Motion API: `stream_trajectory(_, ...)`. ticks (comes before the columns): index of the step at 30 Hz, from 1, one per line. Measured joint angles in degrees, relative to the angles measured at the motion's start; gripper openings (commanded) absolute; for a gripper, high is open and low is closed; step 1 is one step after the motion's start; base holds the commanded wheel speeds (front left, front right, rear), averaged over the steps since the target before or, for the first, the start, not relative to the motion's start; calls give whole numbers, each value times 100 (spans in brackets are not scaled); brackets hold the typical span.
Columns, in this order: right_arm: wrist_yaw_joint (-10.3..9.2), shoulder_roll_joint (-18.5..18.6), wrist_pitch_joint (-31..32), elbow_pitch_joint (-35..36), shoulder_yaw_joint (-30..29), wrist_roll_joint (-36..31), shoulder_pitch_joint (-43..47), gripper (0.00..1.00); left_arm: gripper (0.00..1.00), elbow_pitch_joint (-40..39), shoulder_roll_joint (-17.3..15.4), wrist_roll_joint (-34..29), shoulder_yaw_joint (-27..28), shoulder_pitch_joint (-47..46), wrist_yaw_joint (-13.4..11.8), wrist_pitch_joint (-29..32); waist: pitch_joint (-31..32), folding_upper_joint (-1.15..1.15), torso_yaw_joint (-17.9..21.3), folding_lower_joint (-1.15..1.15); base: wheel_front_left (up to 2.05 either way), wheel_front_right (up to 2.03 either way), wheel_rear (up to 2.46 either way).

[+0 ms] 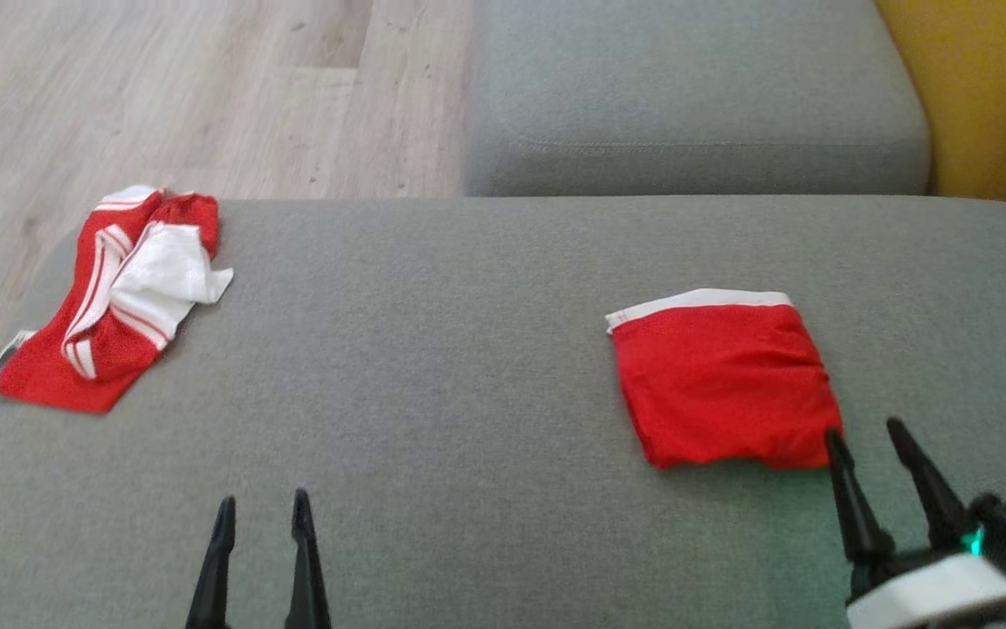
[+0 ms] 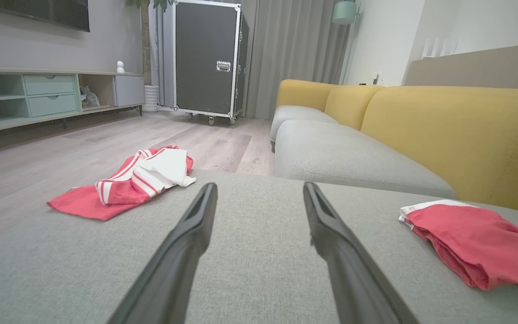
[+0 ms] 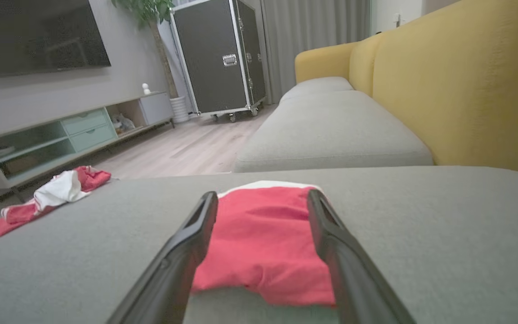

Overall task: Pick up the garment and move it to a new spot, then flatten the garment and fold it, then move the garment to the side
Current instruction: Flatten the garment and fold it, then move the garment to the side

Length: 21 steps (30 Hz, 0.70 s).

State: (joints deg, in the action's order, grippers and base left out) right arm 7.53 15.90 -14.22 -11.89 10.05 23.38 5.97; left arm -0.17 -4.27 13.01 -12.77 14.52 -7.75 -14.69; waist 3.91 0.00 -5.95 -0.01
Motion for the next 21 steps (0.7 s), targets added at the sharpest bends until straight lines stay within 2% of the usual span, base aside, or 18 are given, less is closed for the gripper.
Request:
stream_trajectory(7, 0, -436, 0, 97, -350, -480, 306, 100, 100, 9, 15, -102, 189, 234, 127, 0, 45, 0, 184, 1, 0, 0, 0)
stream_trajectory(21, 0, -553, 0, 109, -433, -683, 305, 100, 100, 165, 53, -250, 256, 222, 316, 0, -45, 0, 253, 1, 0, 0, 0)
